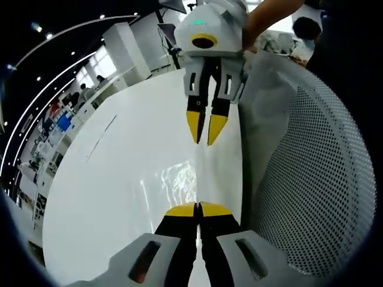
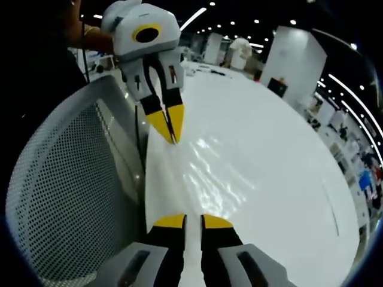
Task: Open the resealable bag by pulling the two sides of the seal apart until the entire bag opening is separated and visibly accessible.
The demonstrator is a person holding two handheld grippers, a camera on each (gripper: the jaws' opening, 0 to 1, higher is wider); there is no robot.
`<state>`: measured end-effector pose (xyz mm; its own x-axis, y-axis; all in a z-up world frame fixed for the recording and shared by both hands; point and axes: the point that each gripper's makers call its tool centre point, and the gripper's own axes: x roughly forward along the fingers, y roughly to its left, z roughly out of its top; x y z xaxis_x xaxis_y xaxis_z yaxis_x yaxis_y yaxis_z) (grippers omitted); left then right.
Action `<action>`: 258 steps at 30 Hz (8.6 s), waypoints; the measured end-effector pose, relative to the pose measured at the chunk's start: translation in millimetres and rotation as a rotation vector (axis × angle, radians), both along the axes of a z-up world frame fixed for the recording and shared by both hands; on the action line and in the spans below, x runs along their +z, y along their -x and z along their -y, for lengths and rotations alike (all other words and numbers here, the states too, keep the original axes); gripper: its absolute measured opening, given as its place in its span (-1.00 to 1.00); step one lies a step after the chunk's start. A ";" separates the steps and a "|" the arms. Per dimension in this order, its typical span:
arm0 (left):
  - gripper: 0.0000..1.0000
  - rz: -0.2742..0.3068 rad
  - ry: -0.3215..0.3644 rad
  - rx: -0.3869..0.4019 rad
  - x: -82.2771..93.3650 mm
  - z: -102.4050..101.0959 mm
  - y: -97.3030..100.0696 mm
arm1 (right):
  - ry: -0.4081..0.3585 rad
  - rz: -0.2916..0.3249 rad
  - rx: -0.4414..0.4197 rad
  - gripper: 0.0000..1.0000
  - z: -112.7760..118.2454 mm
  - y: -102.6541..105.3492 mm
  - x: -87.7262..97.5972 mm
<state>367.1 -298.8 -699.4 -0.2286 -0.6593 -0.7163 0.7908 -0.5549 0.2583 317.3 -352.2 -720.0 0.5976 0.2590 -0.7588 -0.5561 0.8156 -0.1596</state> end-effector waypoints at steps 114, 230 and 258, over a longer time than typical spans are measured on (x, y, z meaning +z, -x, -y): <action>-1.00 -0.076 -0.031 0.087 36.1 49.8 0.5 | 0.176 0.124 0.127 -1.00 -46.7 -36.8 15.3; -1.00 0.294 0.094 0.119 -33.9 171.3 -121.7 | -0.301 0.143 -0.825 -0.22 29.6 49.3 32.8; -1.00 0.294 0.053 0.089 -64.3 238.3 -147.2 | -0.336 0.140 -0.931 -0.17 47.5 59.5 26.6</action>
<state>514.3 -537.1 -763.8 0.0441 -0.7056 -0.7072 0.7228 -0.4662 0.5101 257.8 -399.7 -693.4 0.7496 -0.1698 -0.6397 0.3340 0.9315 0.1442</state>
